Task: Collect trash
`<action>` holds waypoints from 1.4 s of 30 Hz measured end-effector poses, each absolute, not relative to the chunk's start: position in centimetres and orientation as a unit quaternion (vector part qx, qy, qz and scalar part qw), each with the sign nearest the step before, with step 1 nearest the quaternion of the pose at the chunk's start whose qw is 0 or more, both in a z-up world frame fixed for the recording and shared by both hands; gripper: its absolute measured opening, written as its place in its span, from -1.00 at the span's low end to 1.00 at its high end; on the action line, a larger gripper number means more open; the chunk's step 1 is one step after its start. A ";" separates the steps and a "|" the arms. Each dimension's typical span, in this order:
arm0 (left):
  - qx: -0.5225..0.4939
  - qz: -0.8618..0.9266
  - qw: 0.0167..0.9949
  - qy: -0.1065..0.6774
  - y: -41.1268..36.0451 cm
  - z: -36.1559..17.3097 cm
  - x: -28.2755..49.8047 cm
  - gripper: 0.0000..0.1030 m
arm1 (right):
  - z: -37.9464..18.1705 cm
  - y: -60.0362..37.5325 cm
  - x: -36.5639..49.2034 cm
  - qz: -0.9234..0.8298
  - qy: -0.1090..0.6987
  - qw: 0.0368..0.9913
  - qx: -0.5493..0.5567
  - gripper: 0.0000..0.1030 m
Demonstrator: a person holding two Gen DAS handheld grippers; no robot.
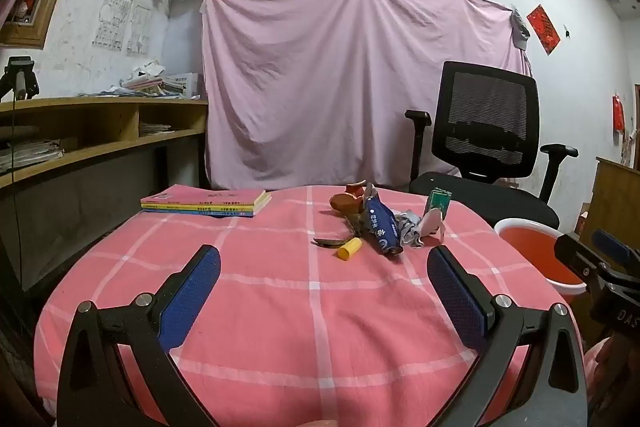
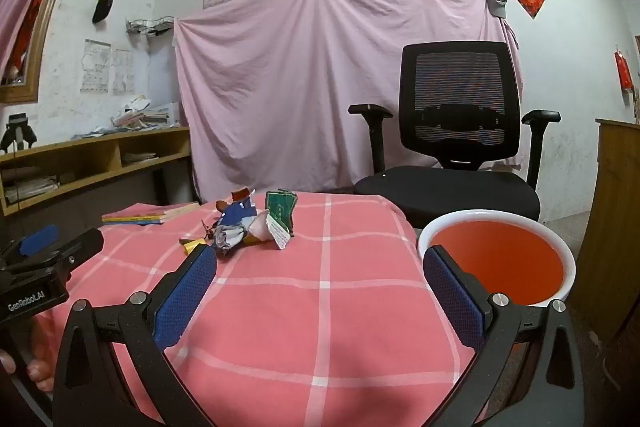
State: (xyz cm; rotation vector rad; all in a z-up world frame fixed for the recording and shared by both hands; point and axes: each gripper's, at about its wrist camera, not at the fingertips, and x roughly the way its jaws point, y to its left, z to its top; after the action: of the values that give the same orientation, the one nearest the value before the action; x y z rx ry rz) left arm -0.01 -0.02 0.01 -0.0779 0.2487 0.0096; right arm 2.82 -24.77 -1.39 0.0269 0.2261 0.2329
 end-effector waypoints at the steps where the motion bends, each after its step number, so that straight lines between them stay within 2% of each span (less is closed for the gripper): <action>1: -0.045 0.004 0.991 0.125 0.0 0.0 0.0 0.97 | -1.4 -24.8 2.8 0.116 0.112 0.987 0.014 1.00; 42: -0.030 0.002 0.992 0.123 -0.7 -0.3 0.5 0.97 | -1.1 -24.8 2.6 0.114 0.108 0.987 0.016 1.00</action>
State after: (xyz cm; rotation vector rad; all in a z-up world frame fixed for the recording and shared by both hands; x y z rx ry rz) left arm 0.46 -0.67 -0.26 -0.0609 0.2464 0.0043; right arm 2.63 -24.81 -1.13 0.0316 0.2178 0.2289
